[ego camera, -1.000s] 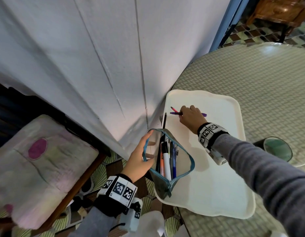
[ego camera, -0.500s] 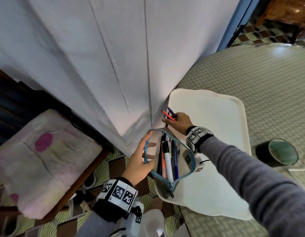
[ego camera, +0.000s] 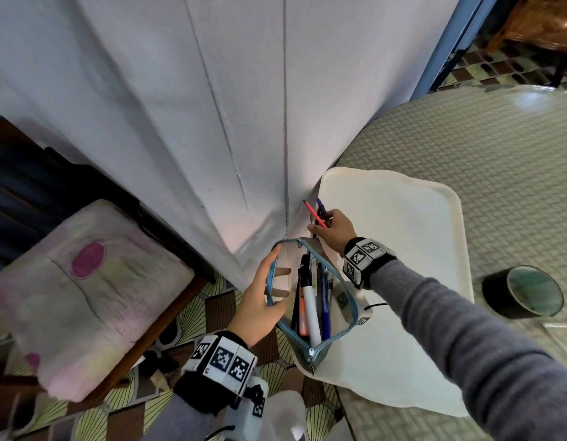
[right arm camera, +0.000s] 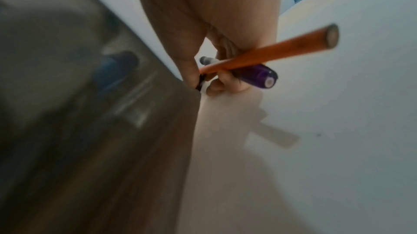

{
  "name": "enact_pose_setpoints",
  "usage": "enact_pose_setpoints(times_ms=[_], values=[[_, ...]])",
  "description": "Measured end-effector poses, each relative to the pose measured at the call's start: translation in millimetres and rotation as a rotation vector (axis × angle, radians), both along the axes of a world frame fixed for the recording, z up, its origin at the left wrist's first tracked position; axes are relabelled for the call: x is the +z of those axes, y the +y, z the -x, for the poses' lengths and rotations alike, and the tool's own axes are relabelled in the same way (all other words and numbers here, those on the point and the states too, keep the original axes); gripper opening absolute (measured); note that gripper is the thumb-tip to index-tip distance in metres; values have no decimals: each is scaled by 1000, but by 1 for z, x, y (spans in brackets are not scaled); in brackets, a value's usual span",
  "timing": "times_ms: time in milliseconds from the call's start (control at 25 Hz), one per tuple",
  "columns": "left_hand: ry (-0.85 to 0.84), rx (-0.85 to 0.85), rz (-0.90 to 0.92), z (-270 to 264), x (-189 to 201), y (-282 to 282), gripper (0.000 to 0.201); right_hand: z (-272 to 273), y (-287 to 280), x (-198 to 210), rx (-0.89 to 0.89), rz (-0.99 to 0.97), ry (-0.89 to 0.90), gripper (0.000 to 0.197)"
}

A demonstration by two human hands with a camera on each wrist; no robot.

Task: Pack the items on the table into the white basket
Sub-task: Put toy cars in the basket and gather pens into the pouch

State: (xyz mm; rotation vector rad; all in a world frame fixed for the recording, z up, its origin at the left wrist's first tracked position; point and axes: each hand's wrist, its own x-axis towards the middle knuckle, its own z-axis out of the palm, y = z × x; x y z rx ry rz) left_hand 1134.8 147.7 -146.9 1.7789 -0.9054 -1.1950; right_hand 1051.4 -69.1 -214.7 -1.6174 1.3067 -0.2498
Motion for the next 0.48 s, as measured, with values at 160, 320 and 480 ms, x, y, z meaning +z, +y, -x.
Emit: enact_pose_setpoints(times_ms=[160, 320, 480], values=[[-15, -73, 2, 4, 0, -5, 92, 13, -1, 10, -87, -133, -225, 13], [-39, -151, 23, 7, -3, -14, 92, 29, -4, 48, -94, -66, -347, 13], [-118, -201, 28, 9, -6, -23, 81, 46, -4, 104, -140, 212, -425, 31]])
